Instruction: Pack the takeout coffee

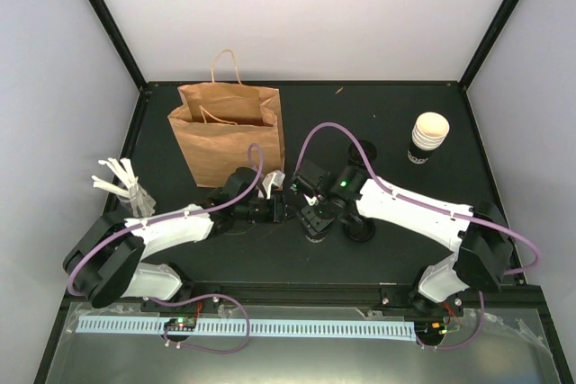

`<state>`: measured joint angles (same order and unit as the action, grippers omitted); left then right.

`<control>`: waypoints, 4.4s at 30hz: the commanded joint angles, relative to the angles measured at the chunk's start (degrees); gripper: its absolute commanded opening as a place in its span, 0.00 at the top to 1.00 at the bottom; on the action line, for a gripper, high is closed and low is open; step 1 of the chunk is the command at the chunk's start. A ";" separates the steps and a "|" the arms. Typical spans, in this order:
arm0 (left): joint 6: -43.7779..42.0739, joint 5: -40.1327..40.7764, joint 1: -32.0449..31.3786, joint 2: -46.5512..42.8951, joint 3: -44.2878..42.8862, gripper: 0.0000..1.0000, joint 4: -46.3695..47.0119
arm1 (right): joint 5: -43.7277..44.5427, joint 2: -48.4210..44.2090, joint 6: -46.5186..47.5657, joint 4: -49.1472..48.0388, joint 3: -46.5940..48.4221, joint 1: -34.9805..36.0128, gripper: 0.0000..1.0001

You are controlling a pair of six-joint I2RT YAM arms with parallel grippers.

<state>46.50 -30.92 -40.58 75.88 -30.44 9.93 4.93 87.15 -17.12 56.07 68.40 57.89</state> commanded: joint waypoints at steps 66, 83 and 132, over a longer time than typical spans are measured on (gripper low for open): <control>3.45 2.80 -1.21 -22.26 8.75 0.59 -10.89 | -8.30 5.30 -5.87 -2.47 -7.40 1.75 0.39; 20.06 14.98 -15.24 -17.89 19.62 0.37 20.46 | -5.76 5.51 -15.54 -2.29 -5.22 2.36 0.39; 36.70 25.11 -18.48 2.78 22.09 0.59 40.03 | -6.19 5.50 -24.67 -4.69 -5.91 3.83 0.39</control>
<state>79.61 -8.97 -58.65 77.97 -8.21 54.96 9.08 87.24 -38.26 50.96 67.48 60.60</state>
